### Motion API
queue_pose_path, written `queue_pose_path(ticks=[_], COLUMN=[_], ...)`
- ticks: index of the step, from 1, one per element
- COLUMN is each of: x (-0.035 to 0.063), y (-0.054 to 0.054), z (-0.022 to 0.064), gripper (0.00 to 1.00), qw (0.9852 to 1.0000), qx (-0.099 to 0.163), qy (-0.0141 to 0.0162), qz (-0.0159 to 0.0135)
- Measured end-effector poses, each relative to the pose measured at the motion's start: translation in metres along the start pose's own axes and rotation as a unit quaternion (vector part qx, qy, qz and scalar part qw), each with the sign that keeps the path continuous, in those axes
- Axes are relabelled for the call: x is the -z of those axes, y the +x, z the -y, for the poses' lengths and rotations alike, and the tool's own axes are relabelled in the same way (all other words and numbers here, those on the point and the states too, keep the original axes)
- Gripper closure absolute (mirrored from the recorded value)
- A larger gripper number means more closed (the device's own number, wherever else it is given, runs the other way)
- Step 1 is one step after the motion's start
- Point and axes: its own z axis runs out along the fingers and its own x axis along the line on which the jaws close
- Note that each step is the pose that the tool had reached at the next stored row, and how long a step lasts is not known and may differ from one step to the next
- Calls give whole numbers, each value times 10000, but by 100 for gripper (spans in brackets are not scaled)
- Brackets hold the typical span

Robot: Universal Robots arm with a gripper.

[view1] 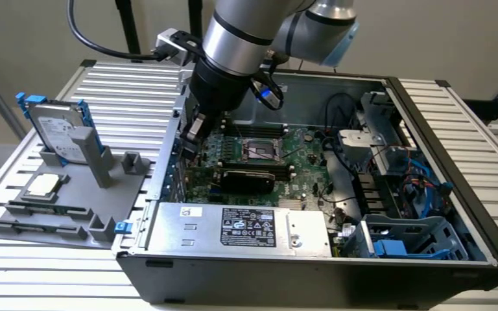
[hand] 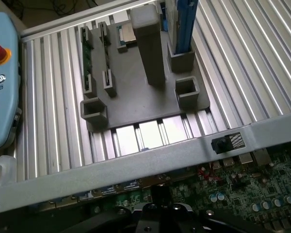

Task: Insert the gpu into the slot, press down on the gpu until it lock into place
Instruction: 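Press down on the gpu until it lock into place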

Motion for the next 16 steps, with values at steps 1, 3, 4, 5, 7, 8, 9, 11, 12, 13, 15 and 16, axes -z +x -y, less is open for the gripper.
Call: queue_pose_path(ticks=[1,3,4,5,7,8,9,11,12,13,15,16], x=[0,5,7,9,10,10,11,11,11,11,10,9], y=[0,0,1,2,2,2,2,2,2,2,2,2], z=[-1,-2,-3,-4,-4,-4,-4,-5,-5,-5,-6,-8], gripper=[89,89,89,89,89,89,89,89,89,89,89,89], qw=[10000,10000,10000,10000,10000,10000,10000,10000,10000,10000,10000,10000], qx=[0,0,0,0,1,1,0,0,1,1,1,1], qy=[-2,-9,-12,-14,-17,-19,-21,-23,-24,-24,-25,-25], qz=[-1,-2,-3,-4,-4,-5,-6,-8,-8,-8,-8,-7])
